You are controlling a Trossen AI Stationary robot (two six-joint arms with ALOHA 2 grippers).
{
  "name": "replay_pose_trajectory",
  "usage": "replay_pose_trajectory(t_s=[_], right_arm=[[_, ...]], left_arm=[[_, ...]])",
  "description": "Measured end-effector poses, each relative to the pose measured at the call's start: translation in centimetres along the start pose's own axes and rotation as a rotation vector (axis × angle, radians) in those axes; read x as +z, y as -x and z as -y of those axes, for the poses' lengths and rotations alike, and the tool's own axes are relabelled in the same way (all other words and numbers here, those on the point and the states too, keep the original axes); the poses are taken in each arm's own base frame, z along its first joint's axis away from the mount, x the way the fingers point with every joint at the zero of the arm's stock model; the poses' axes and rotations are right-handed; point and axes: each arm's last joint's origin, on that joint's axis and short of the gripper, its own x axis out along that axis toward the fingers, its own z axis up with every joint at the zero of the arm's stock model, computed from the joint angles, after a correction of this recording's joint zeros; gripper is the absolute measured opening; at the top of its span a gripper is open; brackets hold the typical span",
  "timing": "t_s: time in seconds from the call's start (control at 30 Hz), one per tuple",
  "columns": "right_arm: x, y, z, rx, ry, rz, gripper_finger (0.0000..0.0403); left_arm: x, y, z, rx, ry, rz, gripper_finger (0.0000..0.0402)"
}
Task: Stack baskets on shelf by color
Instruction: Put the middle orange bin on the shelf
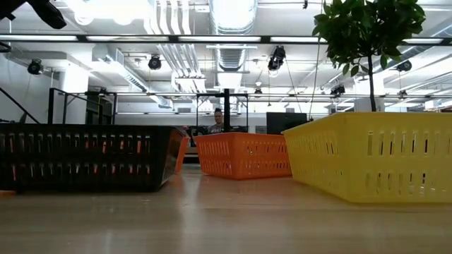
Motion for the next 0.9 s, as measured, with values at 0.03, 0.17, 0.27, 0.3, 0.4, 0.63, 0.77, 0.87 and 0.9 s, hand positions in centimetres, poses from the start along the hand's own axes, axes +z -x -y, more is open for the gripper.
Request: replay_pose_trajectory(t_s=[0.03,0.17,0.27,0.3,0.4,0.63,0.77,0.87,0.9], right_arm=[[0.2,-0.2,0.1,0.005,0.018,-0.019,0.0009],[0.9,-1.5,0.3,0.020,0.063,-0.077,0.0009],[1.2,-2.4,0.6,0.032,0.073,-0.100,0.0016],[1.3,-2.7,0.8,0.048,0.074,-0.108,0.0021],[1.4,-3.5,1.1,0.128,0.069,-0.144,0.0045],[0.7,-6.1,0.7,0.383,0.176,-0.179,0.0121],[-0.2,-8.1,0.0,0.417,0.323,-0.225,0.0151],[-1.0,-10.1,-0.2,0.418,0.368,-0.253,0.0164],[-1.4,-11.0,-0.3,0.419,0.374,-0.265,0.0166]], left_arm=[[0.0,0.0,0.0,-0.001,0.000,-0.001,0.0077],[0.0,0.0,0.0,0.000,0.000,0.001,0.0077],[0.0,0.0,0.0,0.000,0.000,0.001,0.0077],[0.0,0.0,0.0,0.000,0.000,0.001,0.0077],[0.0,0.0,0.0,0.000,0.000,0.001,0.0077],[0.0,0.0,0.0,0.001,0.000,0.001,0.0077],[0.0,0.0,0.0,0.000,0.001,0.001,0.0077],[0.0,0.0,0.0,0.001,0.000,0.001,0.0077],[0.0,0.0,0.0,0.001,0.001,0.002,0.0077]])
